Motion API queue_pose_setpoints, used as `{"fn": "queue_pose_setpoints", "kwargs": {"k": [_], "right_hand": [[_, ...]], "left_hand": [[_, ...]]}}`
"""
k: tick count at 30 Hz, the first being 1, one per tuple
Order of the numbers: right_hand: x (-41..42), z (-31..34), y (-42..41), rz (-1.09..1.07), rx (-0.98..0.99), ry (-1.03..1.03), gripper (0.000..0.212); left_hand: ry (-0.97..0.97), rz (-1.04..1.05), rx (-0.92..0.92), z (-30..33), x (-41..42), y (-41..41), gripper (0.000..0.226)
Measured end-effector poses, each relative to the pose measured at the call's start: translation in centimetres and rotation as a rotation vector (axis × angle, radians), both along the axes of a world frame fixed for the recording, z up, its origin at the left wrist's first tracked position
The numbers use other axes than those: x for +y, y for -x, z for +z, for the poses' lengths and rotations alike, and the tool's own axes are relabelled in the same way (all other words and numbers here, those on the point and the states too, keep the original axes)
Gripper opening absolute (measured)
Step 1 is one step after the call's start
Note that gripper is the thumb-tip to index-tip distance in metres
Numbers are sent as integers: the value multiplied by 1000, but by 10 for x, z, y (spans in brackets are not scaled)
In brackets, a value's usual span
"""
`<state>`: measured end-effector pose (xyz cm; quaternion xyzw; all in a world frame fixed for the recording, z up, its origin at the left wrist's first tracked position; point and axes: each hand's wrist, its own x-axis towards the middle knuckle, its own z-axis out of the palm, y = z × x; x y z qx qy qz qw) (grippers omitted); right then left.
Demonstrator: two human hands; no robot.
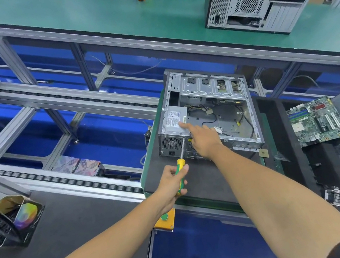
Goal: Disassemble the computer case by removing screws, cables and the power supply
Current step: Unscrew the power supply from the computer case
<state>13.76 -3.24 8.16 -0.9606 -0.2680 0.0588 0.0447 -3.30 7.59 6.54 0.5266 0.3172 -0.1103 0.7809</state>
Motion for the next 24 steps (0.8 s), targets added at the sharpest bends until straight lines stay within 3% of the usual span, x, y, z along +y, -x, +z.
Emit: {"fn": "queue_pose_setpoints", "kwargs": {"k": [5,12,17,24], "right_hand": [[0,-1,0,-1,4,-6,72],[-1,-2,0,-5,9,-8,71],[0,-2,-1,-4,10,-6,71],[0,-2,-1,-1,2,13,72]], "left_hand": [[5,21,-22,-1,4,1,28],[99,-8,23,6,0,0,46],[7,59,32,8,-8,-2,41],[25,53,-23,5,-2,0,30]]}}
